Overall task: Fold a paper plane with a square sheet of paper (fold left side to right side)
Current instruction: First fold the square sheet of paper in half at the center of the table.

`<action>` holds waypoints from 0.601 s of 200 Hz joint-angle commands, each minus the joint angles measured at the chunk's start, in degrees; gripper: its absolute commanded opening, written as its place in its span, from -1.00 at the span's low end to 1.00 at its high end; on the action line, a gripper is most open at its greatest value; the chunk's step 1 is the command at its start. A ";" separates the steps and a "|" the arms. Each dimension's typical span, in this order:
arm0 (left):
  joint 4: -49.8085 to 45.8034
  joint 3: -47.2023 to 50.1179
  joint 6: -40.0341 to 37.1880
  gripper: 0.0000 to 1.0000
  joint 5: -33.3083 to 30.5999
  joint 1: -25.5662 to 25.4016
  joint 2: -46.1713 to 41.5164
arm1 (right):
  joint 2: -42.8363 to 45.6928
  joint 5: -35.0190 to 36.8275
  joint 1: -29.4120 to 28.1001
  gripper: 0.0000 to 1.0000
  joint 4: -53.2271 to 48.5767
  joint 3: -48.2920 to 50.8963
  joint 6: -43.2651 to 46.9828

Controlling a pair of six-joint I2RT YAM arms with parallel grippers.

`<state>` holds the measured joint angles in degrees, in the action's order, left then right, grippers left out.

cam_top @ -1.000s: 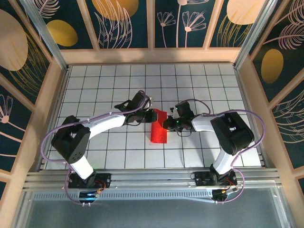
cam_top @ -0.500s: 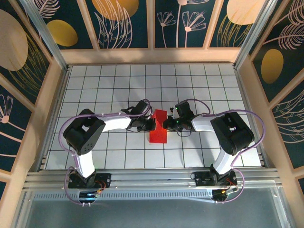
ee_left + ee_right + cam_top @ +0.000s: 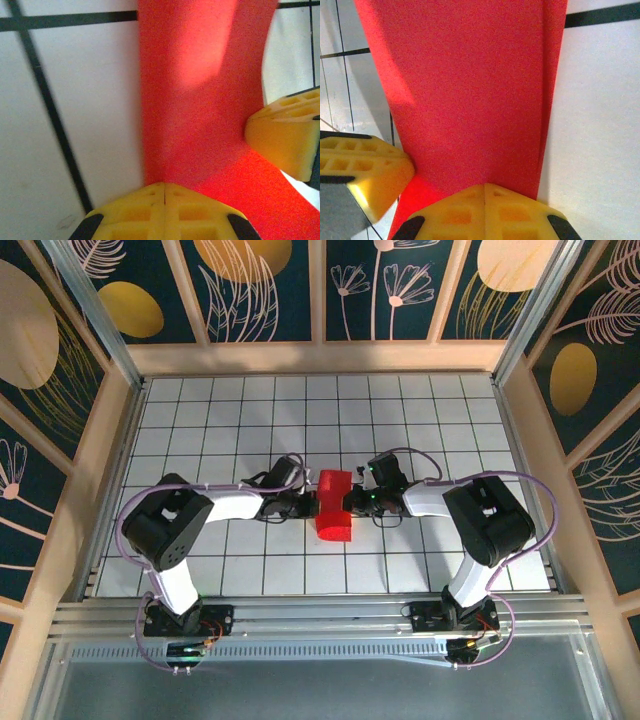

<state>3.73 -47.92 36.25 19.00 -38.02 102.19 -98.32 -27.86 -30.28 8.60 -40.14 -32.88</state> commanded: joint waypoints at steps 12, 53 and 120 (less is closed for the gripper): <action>-2.72 4.51 0.06 -1.00 -3.00 3.55 -3.00 | -3.13 7.21 -0.30 -1.00 -7.96 1.64 1.86; -0.47 3.67 0.20 -1.00 -2.72 3.62 -8.19 | -2.89 6.36 -0.30 -1.00 -7.34 1.64 1.68; 4.30 -1.34 0.04 -1.00 6.57 -0.74 -3.10 | -3.08 6.24 -0.30 -1.00 -7.25 1.47 1.51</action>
<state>7.07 -45.69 37.08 22.02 -36.12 95.31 -98.32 -27.70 -30.37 8.71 -40.14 -32.88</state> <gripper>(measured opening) 0.054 0.055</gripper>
